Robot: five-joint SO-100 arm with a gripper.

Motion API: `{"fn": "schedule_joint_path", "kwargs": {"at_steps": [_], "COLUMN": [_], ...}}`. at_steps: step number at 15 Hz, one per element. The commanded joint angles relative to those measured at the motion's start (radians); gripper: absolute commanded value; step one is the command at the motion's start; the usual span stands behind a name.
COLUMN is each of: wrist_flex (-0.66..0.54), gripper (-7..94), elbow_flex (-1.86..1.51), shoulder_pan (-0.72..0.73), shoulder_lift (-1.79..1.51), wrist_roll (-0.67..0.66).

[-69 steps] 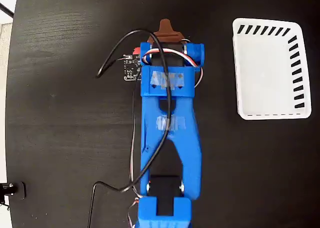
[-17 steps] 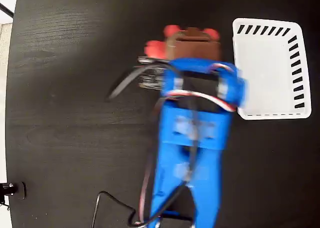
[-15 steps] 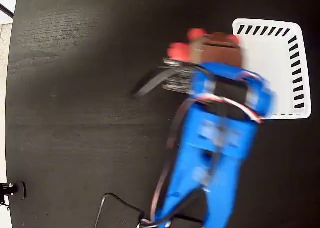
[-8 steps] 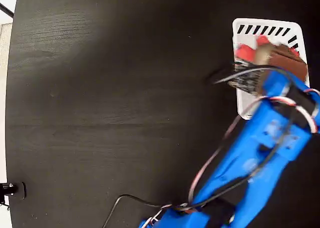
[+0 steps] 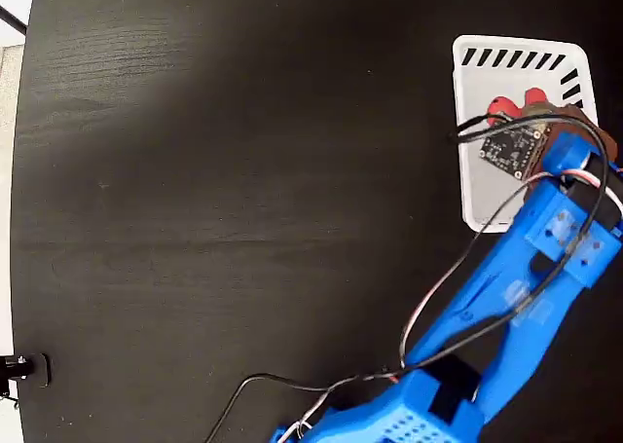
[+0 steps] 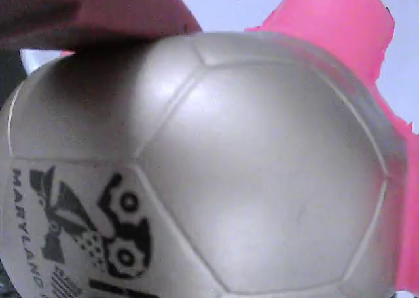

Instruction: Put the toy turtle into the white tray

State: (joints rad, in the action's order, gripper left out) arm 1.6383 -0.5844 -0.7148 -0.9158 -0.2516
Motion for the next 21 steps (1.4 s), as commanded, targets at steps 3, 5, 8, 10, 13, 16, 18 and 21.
{"fn": "schedule_joint_path", "kwargs": {"at_steps": [3, 5, 8, 10, 13, 16, 18, 21], "wrist_flex": [0.009, 0.009, 0.008, -0.002, -0.011, -0.014, -0.014, -0.011], "gripper": [0, 0, 5, 16, 54, 62, 67, 67], "elbow_flex": [0.110, 0.138, 0.161, 0.161, 0.160, 0.160, 0.158, 0.160], "shoulder_pan": [-0.018, -0.018, -0.020, -0.020, -0.021, -0.021, -0.021, -0.021], "shoulder_lift": [0.035, 0.071, 0.101, 0.109, 0.117, 0.118, 0.118, 0.118], "wrist_roll": [-0.008, -0.005, -0.005, -0.005, -0.005, -0.005, -0.005, -0.005]}}
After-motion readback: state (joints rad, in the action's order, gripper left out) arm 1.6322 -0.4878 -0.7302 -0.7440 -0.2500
